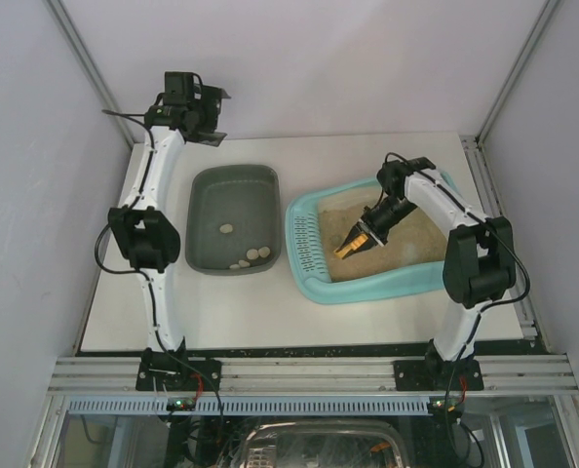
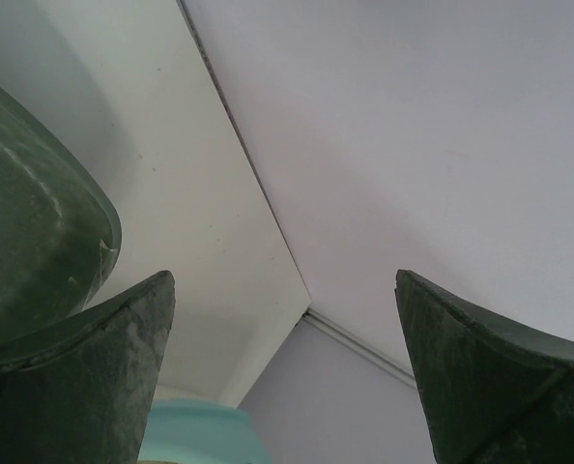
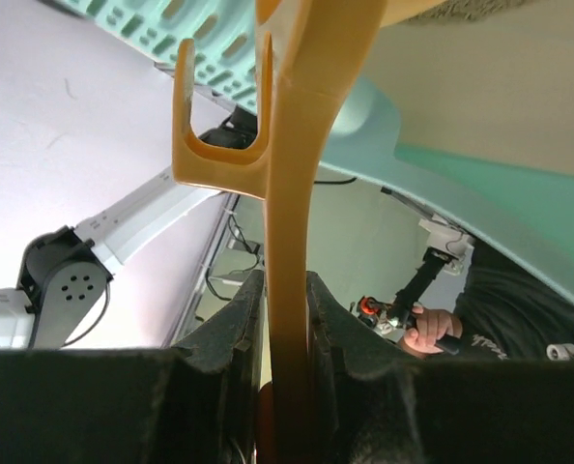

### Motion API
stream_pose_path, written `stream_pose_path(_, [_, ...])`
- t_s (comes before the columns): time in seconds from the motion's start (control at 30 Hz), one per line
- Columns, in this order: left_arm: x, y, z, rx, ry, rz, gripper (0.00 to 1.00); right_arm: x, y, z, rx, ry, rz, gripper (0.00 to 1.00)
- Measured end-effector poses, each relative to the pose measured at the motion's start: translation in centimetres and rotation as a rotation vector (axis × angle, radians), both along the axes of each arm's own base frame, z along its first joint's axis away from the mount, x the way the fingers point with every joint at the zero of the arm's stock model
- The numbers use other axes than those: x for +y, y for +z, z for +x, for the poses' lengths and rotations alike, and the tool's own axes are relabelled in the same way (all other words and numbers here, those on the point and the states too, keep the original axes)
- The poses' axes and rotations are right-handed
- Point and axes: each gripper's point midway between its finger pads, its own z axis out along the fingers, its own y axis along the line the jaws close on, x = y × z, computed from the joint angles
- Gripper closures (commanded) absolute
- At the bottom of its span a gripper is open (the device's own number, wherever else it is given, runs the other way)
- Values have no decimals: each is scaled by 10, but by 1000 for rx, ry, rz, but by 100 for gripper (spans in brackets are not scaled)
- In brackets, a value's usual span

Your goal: Clean the litter box

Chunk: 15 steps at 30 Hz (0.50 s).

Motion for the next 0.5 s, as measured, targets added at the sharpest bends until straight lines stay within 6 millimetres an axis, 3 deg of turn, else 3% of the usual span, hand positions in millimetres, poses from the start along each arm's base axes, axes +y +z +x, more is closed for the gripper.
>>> stream_pose_path(0.13, [9,-1,1,3,12,-1,1,-2,-18,2,22,-81,-23,100])
stream_pose_path(0.27, [17,0,2,3,26,-1,2,0,-23,2,6,-168,-17,100])
stream_pose_path(0.5, [24,0,3,3,29,-9,2,26,-28,24,-65,-279,55,100])
